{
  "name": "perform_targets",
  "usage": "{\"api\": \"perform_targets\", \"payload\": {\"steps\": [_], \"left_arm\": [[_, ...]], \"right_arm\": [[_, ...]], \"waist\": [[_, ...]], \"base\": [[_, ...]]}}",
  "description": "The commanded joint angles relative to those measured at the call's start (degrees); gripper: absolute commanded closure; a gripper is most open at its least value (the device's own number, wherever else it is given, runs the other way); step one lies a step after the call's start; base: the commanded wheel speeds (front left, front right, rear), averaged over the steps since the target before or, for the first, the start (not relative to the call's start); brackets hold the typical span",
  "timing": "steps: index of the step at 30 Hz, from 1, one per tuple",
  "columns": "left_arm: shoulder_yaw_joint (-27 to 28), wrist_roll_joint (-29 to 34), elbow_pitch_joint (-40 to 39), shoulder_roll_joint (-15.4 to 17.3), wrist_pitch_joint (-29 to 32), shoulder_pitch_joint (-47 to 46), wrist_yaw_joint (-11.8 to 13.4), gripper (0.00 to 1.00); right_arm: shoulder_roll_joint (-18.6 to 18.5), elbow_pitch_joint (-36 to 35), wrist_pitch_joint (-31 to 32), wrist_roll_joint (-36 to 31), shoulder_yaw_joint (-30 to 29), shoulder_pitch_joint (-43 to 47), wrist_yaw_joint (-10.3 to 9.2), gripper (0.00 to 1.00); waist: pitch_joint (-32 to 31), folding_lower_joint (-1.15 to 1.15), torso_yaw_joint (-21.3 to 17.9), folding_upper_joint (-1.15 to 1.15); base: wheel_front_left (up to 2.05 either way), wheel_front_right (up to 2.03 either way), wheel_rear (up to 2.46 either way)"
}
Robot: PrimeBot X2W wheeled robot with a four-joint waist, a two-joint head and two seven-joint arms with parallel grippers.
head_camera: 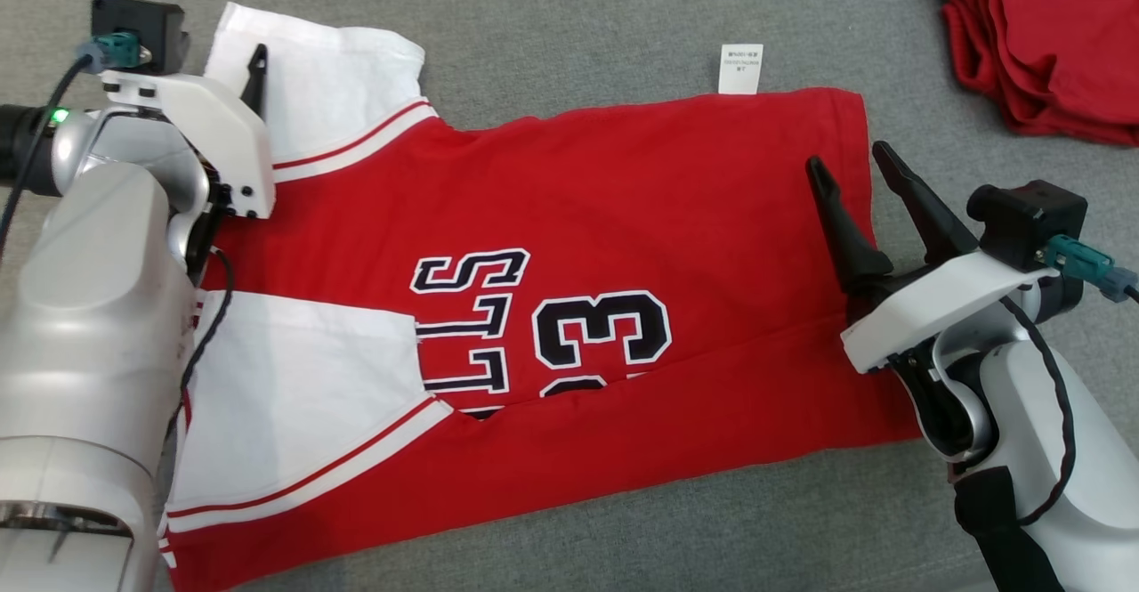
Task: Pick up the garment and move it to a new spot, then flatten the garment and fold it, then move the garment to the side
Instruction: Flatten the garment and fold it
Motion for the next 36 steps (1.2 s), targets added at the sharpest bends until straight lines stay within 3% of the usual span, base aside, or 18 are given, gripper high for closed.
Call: {"api": "perform_targets", "payload": {"steps": [1, 15, 17, 18, 20, 21, 29, 36], "left_arm": [[0.0, 0.3, 0.9, 0.6, -0.2, -1.4, 0.3, 0.0], [-1.4, 0.4, 7.5, 2.3, 1.2, -5.0, 0.8, 0.0], [-1.9, 0.6, 8.1, 2.4, 1.8, -4.7, 0.7, 0.22], [-2.0, 0.7, 8.3, 2.5, 2.0, -4.6, 0.7, 0.51], [-2.2, 0.6, 8.7, 2.6, 1.9, -4.6, 0.5, 0.79], [-2.3, 0.4, 8.8, 2.3, 1.8, -4.5, 0.3, 1.0], [-3.9, 0.6, 8.4, 0.5, -2.0, -4.7, -0.8, 1.0], [-4.1, -1.4, 6.9, -1.2, -7.0, -5.6, -3.0, 1.0]], "right_arm": [[-0.3, 0.2, -0.6, 0.4, 0.4, -1.0, 0.0, 0.0], [-0.5, 1.8, -2.8, 1.8, 2.8, -4.0, 0.0, 0.0], [-0.4, 2.1, -3.1, 1.9, 3.4, -4.4, 0.0, 0.0], [-0.4, 2.2, -3.1, 2.1, 3.6, -4.6, 0.0, 0.0], [-0.5, 2.6, -3.5, 2.3, 3.9, -5.0, 0.0, 0.0], [-0.6, 2.7, -3.7, 2.3, 3.9, -5.3, 0.0, 0.0], [-1.7, 5.0, -3.7, 2.8, 3.1, -6.4, 0.0, 0.0], [-4.4, 11.2, -0.7, 0.9, 2.8, -10.1, 0.0, 0.0]], "waist": [[1.0, 0.0, -0.9, 0.0], [3.1, 0.0, -2.7, 0.0], [3.2, 0.0, -3.0, 0.0], [3.2, 0.0, -3.1, 0.0], [3.3, 0.0, -3.1, 0.0], [3.3, 0.0, -3.0, 0.0], [1.9, 0.0, -0.8, 0.0], [-0.3, 0.0, 2.4, 0.0]], "base": [[0.0, 0.0, 0.0], [0.0, 0.0, 0.0], [0.0, 0.0, 0.0], [0.0, 0.0, 0.0], [0.0, 0.0, 0.0], [0.0, 0.0, 0.0], [0.0, 0.0, 0.0], [0.0, 0.0, 0.0]]}}
